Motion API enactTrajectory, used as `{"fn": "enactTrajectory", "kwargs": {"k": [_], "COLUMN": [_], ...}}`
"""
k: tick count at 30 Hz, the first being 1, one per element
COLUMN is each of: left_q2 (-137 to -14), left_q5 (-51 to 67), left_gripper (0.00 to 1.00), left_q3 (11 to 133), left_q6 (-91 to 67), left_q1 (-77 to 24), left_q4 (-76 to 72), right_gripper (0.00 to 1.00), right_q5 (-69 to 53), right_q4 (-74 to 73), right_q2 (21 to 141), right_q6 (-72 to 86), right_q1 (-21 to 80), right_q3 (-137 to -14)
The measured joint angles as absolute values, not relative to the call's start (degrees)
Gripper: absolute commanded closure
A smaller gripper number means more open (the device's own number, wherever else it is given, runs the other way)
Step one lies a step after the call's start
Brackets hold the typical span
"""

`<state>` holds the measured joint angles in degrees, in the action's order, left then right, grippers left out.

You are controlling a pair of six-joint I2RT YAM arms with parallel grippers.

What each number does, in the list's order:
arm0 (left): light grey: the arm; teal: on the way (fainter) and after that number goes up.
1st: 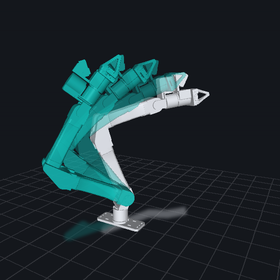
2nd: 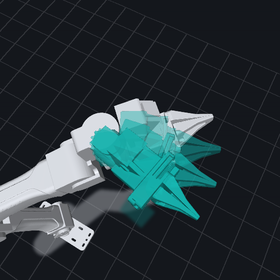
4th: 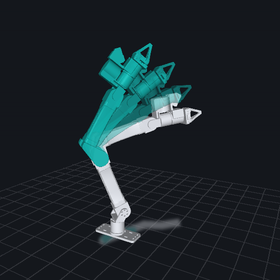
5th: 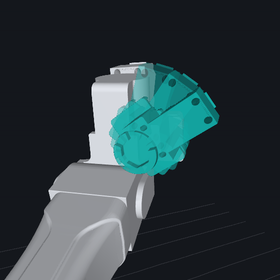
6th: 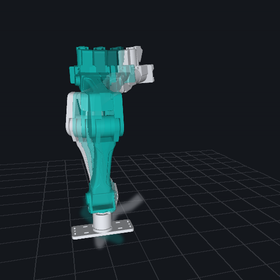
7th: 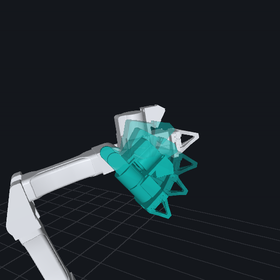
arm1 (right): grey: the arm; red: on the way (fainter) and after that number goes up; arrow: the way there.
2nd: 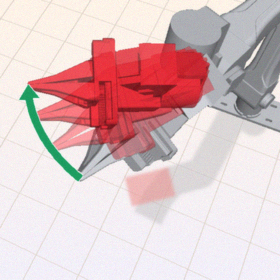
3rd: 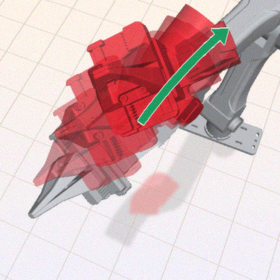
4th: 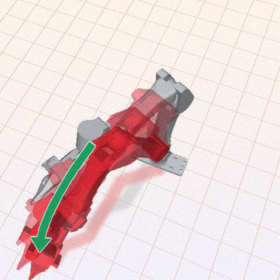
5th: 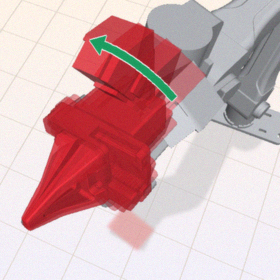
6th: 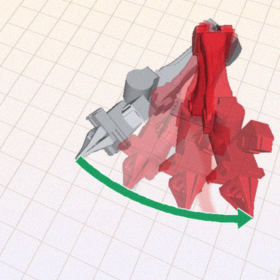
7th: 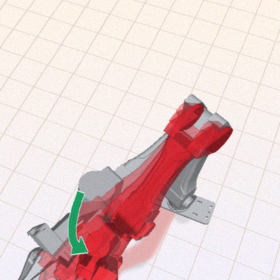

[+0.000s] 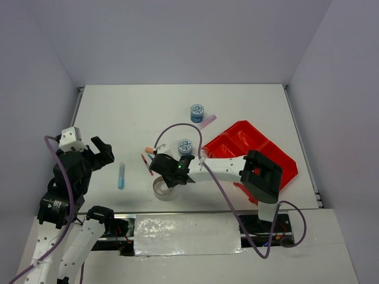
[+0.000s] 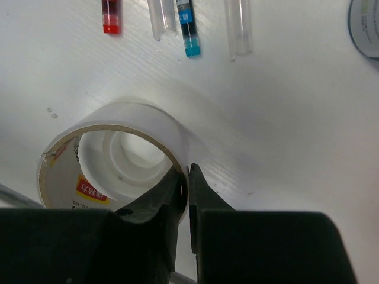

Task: Sort the stationery into containers
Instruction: Pick up the stationery from the center of the board, then place the stationery in the storage box.

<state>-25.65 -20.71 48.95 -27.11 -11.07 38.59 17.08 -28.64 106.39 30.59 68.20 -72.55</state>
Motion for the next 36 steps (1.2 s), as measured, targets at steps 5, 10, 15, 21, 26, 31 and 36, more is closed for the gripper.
{"fn": "enactTrajectory", "kwargs": {"k": [5,10,15,21,26,31,36], "left_q2": [-25.6,-25.6,-25.6,-25.6,-25.6,-25.7,-25.7], "left_q5": [-20.7,-20.7,-20.7,-20.7,-20.7,-20.7,-20.7], "left_gripper": [0.01,0.01,0.01,0.01,0.01,0.01,0.01], "left_q3": [48.9,48.9,48.9,48.9,48.9,48.9,48.9], "left_q6": [-27.1,-27.1,-27.1,-27.1,-27.1,-27.1,-27.1], "left_q1": [-11.2,-11.3,-11.4,-11.4,-11.4,-11.4,-11.4], "left_q4": [38.6,38.6,38.6,38.6,38.6,38.6,38.5], "right_gripper": [1.00,1.00,1.00,1.00,1.00,1.00,1.00], "right_q5": [17.3,19.2,20.3,19.8,20.1,19.2,15.6], "right_q4": [-28.9,-30.2,-31.0,-32.7,-36.1,-36.4,-35.2], "right_q2": [100.9,91.2,77.8,63.6,58.0,57.6,59.7], "right_q6": [30.7,30.6,30.2,27.8,25.6,23.5,22.6], "right_q1": [68.2,66.8,59.3,39.1,24.4,14.8,14.0], "right_q3": [-70.8,-70.0,-66.0,-59.0,-57.3,-56.7,-54.4]}}
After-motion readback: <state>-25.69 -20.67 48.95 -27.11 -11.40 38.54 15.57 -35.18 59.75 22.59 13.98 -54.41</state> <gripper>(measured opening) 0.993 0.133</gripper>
